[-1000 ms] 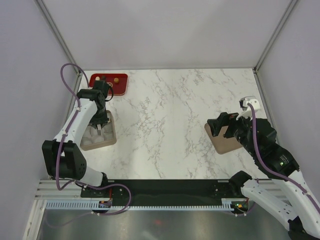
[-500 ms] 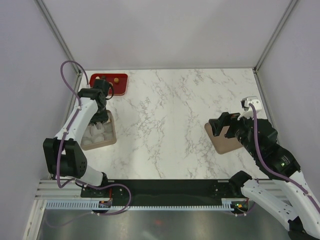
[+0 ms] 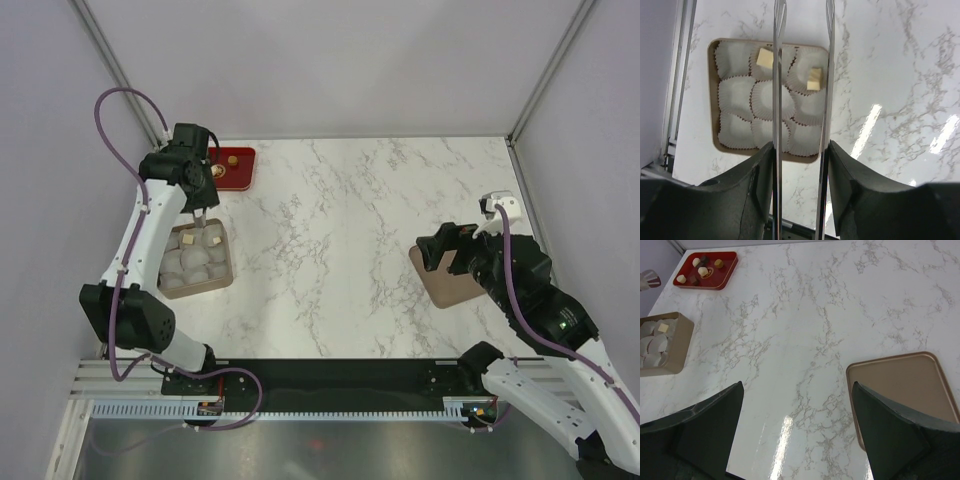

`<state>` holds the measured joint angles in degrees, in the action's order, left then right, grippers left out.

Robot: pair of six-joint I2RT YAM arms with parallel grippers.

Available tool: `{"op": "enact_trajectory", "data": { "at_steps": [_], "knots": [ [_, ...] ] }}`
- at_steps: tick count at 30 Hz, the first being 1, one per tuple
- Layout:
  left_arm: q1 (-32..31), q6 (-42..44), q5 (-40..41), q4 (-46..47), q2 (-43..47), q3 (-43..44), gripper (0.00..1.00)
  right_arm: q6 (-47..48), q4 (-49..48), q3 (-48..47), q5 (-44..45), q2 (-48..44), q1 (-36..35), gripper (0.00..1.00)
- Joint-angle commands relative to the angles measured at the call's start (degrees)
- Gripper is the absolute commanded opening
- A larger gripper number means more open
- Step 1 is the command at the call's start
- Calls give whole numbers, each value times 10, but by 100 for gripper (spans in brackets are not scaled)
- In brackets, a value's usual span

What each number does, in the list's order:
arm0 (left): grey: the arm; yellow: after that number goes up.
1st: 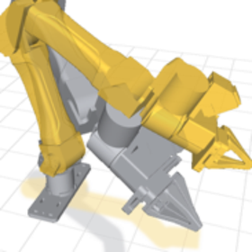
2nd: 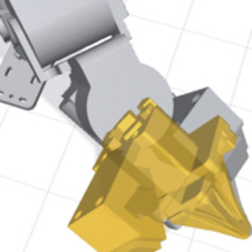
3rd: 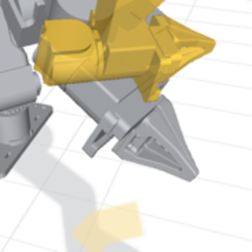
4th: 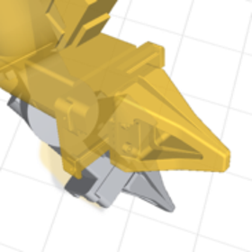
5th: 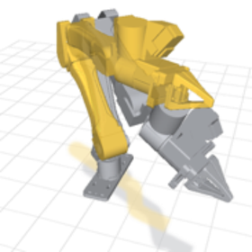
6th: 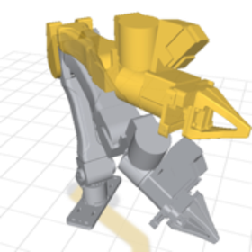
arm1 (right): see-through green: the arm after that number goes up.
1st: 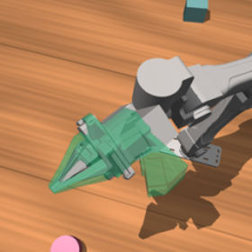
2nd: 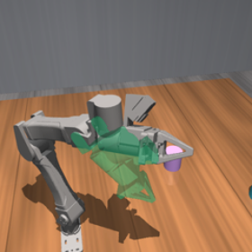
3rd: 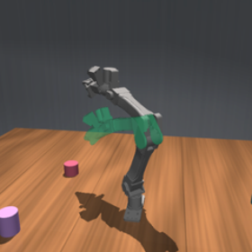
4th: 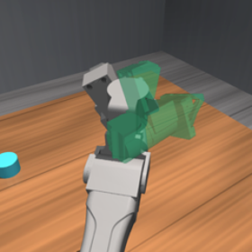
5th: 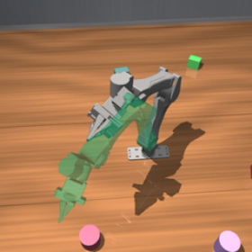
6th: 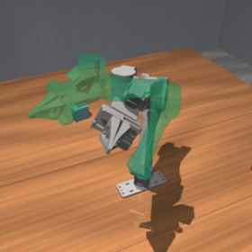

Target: Pack the chocolate

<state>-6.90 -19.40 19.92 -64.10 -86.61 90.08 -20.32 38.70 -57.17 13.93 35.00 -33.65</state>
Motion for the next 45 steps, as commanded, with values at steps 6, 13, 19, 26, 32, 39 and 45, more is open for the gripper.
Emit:
{"op": "enact_trajectory", "data": {
  "at_steps": [6,13,19,26,32,39,45],
  "knots": [
    [-3,31,-20,41,-81,99,51,0,-19,-9,21,22,-2,98],
    [-3,52,-36,69,-174,195,51,3,-40,-5,26,46,-2,98],
    [-6,67,-66,112,-239,233,52,7,-50,4,34,60,-2,98],
    [-9,74,-49,122,-327,301,53,5,-59,7,37,74,-2,98],
    [-8,88,-38,124,-386,358,55,-1,-65,14,45,81,-2,98],
    [-8,92,-28,139,-422,363,57,0,-66,12,55,90,-2,98],
    [-8,89,-28,145,-443,362,57,0,-66,16,66,96,-2,98]
  ]
}}
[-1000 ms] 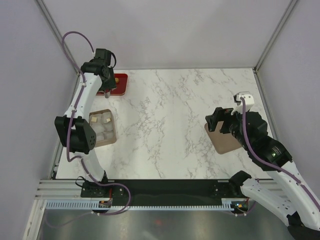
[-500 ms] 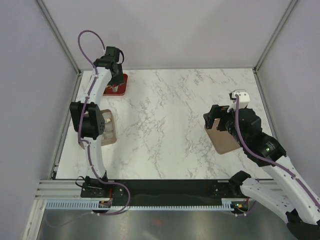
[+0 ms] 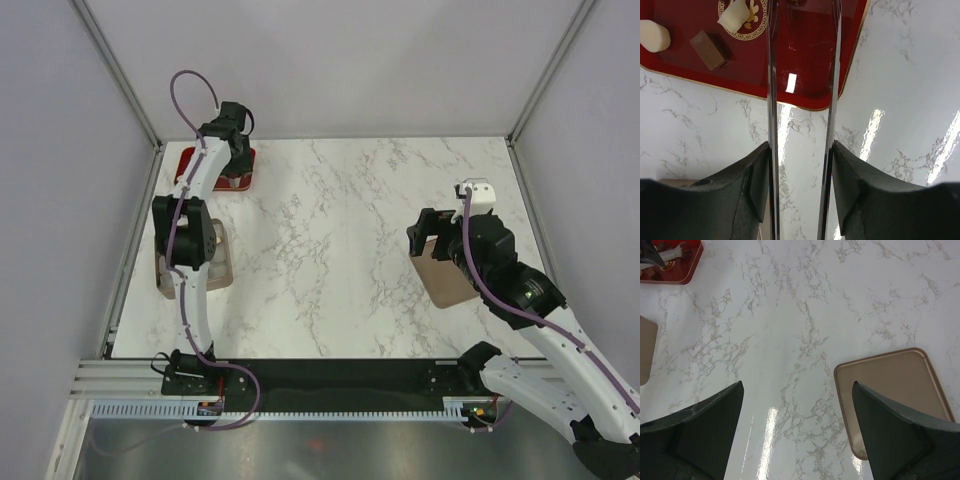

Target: Pack the chocolate

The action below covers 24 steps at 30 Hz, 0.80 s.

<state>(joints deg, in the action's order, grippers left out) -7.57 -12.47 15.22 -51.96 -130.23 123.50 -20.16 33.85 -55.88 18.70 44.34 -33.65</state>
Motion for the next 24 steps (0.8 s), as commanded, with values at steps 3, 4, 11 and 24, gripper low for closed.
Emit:
{"op": "enact_trajectory", "data": {
  "at_steps": [3,4,11,24],
  "knots": [
    [0,24,26,25,-12,27,57,-2,-19,3,17,4,-3,98],
    [2,27,24,27,-12,28,57,0,-19,2,20,5,-2,98],
    [17,25,8,33,-11,27,56,3,-19,2,26,7,-2,98],
    [22,32,-21,32,-21,24,49,-1,-26,8,25,14,-2,98]
  ]
}}
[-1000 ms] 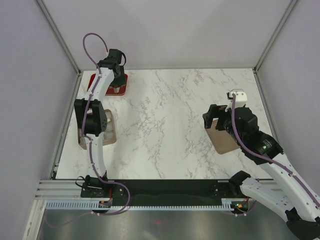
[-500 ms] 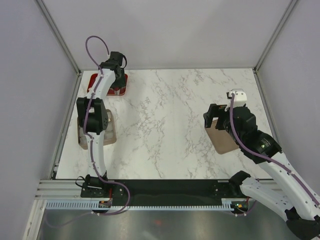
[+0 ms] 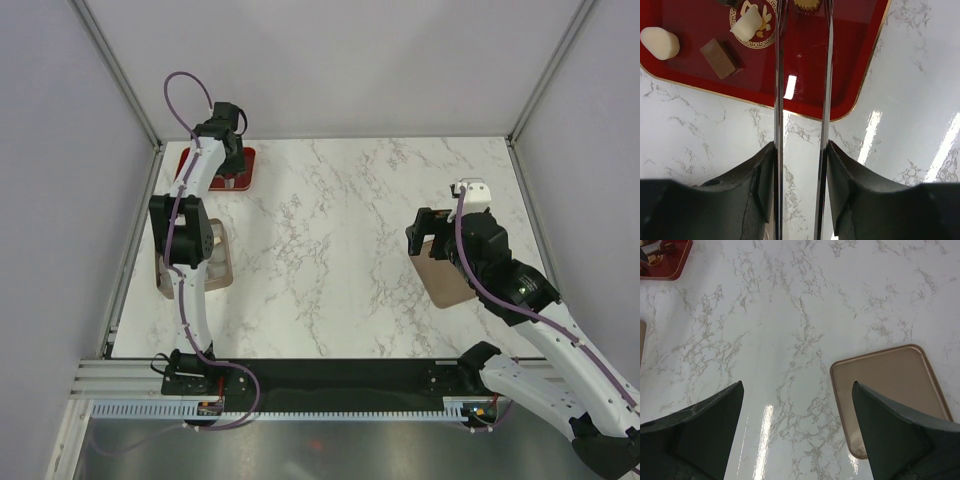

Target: Pack the chocolate

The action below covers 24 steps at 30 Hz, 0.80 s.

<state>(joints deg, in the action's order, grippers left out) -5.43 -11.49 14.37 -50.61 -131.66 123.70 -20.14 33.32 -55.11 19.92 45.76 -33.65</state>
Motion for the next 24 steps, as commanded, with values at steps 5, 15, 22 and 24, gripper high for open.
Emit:
{"op": "enact_trajectory", "data": {
  "at_steps": [5,15,22,24],
  "knots": [
    [1,27,-15,17,1,18,45,-6,-19,3,8,-8,-2,98],
    [1,30,-8,8,83,-35,38,-17,-10,-8,-15,-24,-2,98],
    [-4,21,-25,-12,178,-106,36,-22,2,-13,-26,-41,-2,98],
    [-5,17,-29,-25,202,-134,36,-24,4,-13,-30,-48,-2,98]
  ]
}}
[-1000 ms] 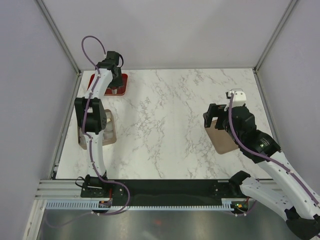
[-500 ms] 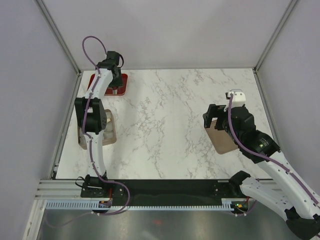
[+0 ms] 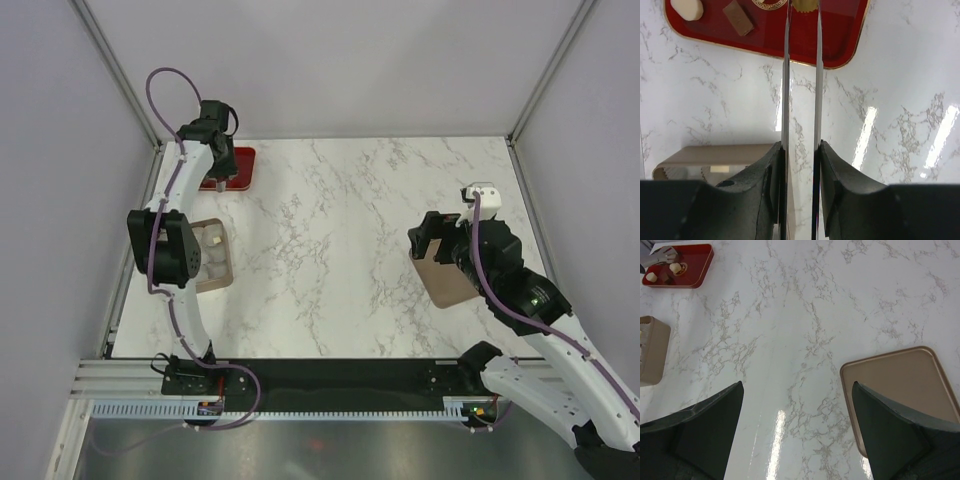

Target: Pack the chocolate

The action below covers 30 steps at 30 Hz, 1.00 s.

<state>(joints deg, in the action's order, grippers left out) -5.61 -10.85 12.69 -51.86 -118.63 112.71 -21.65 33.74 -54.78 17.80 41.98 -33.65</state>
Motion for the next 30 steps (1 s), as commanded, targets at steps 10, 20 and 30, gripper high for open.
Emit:
{"op": "enact_trajectory", "data": {
  "at_steps": [10,20,30],
  "knots": [
    [-5,2,1,-81,250,-165,35,-11,9,-9,-29,-30,-2,98],
    [-5,-51,6,-142,404,-294,36,-9,9,-5,-75,-22,-2,98],
    [4,-83,45,-120,437,-357,36,-5,13,-3,-83,-30,-2,98]
  ]
}}
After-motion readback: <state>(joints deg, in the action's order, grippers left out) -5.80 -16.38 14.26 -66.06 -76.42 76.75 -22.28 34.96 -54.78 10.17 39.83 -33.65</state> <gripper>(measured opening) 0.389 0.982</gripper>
